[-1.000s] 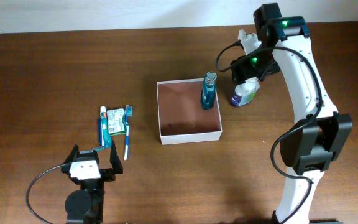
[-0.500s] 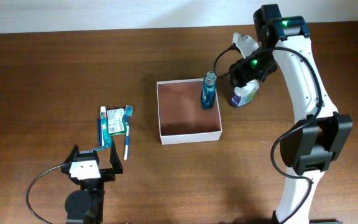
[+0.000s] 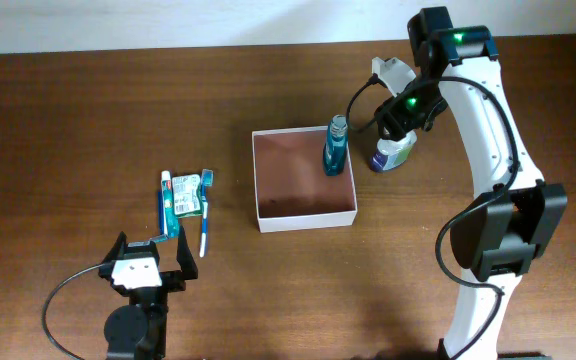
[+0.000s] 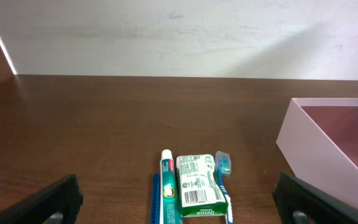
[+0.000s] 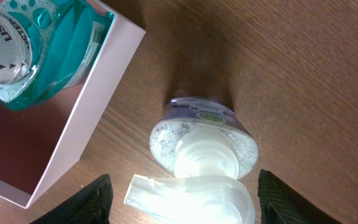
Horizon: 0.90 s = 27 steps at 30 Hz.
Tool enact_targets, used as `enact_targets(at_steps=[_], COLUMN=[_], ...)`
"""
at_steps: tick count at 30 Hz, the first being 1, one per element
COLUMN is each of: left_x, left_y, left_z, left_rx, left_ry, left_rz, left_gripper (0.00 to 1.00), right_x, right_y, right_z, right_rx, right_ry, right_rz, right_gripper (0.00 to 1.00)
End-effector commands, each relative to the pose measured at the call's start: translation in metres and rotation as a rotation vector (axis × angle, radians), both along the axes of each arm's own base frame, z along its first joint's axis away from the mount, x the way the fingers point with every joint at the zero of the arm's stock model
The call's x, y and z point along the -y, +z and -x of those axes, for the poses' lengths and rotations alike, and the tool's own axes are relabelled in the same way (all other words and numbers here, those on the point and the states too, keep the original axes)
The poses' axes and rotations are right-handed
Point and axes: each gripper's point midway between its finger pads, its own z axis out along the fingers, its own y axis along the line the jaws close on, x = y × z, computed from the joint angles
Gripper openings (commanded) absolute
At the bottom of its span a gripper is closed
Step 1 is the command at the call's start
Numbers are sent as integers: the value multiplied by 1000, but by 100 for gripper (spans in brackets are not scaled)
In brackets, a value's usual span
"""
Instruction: Pack container
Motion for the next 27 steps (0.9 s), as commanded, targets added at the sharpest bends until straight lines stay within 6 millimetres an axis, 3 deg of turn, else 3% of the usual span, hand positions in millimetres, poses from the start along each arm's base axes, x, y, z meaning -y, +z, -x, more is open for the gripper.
enact_targets(at_steps=[1, 6, 8, 9, 10, 19, 20, 22, 27], left_x=[-2, -2, -2, -2, -2, -2, -2, -2, -2], left_y=[-3, -3, -3, -3, -3, -3, -3, -3, -3], left_z=[0, 0, 0, 0, 0, 0, 0, 0, 0], left_rx=[-5, -5, -5, -5, -5, -5, -5, -5, -5], left_ry=[10, 10, 10, 10, 10, 10, 10, 10, 10], left_rz=[2, 2, 2, 2, 2, 2, 2, 2, 2], left_gripper=[100, 99, 100, 100, 100, 100, 100, 100, 99], right_x=[5, 5, 5, 5, 5, 5, 5, 5, 5], right_y=[7, 7, 7, 7, 7, 7, 7, 7, 8], right_z=[-4, -4, -4, -4, -4, -4, -4, -4, -5], right_rx=[29, 29, 29, 29, 30, 29, 29, 30, 29], right_ry=[17, 17, 16, 16, 16, 13, 12, 12, -18], right_rz=[14, 14, 14, 14, 14, 13, 13, 13, 9], right_gripper=[67, 66, 56, 45, 43, 42, 47, 67, 76])
